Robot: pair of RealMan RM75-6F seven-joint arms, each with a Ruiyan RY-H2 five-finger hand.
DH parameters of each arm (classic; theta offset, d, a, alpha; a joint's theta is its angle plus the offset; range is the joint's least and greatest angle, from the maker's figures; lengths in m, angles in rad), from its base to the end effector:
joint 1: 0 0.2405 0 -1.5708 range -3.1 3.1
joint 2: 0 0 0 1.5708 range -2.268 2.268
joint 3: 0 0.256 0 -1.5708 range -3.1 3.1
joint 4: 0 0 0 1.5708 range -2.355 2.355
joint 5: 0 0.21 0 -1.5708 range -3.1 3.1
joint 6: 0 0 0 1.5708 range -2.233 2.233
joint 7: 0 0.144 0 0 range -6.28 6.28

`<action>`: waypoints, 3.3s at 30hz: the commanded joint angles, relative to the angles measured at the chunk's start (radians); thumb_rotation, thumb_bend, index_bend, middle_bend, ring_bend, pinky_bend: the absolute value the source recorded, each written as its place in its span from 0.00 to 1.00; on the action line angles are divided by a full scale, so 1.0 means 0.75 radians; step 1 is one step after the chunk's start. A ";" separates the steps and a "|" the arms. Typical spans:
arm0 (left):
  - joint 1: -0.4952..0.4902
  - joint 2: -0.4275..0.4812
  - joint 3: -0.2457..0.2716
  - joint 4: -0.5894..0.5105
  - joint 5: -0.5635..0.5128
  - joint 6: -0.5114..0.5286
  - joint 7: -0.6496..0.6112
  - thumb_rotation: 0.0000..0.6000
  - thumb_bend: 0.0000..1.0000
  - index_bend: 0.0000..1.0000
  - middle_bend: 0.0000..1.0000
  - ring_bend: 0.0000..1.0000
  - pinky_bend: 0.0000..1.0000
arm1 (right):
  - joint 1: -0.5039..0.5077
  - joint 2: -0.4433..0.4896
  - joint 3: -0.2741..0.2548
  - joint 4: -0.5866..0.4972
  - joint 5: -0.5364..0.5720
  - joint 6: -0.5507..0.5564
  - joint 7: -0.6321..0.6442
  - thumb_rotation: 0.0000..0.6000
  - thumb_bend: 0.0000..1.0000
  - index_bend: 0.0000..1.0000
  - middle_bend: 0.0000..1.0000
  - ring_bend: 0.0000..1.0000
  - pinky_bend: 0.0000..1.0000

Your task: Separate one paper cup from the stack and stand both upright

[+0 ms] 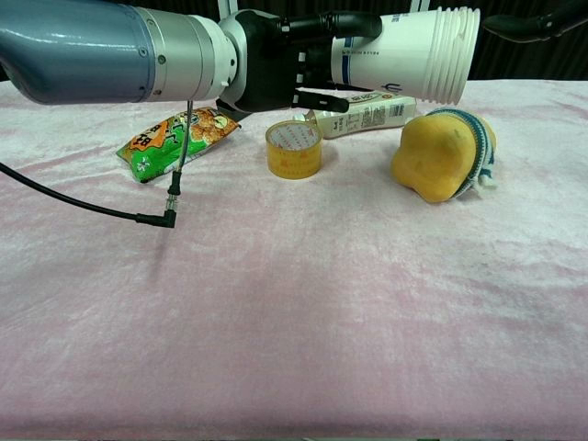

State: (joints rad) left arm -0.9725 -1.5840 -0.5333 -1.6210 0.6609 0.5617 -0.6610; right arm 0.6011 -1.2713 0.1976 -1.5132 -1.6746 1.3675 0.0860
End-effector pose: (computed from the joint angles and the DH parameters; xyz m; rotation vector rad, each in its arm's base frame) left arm 0.0071 0.3634 -0.0275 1.1172 2.4962 1.3955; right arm -0.1471 -0.3247 0.1177 1.7539 -0.5410 1.4700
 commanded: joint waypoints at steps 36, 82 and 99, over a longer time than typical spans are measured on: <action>0.013 -0.037 -0.030 0.015 0.010 -0.034 0.005 1.00 0.38 0.42 0.40 0.37 0.59 | 0.016 -0.022 -0.023 -0.018 0.005 -0.010 -0.017 1.00 0.27 0.58 0.00 0.20 0.20; 0.137 0.334 0.077 -0.062 0.240 -0.054 0.278 1.00 0.37 0.42 0.38 0.34 0.59 | -0.031 0.183 -0.078 -0.046 0.072 -0.095 0.148 1.00 0.42 0.83 0.00 0.22 0.20; 0.027 0.340 0.533 -0.119 0.366 0.397 1.467 1.00 0.37 0.41 0.37 0.32 0.60 | 0.184 0.499 -0.190 -0.404 0.323 -0.845 -0.098 1.00 0.48 0.84 0.00 0.22 0.20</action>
State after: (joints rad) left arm -0.9232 -1.3050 -0.2222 -1.7036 0.9550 0.7890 0.2921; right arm 0.6944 -0.9290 0.0668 -1.7743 -1.4998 0.8144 0.0824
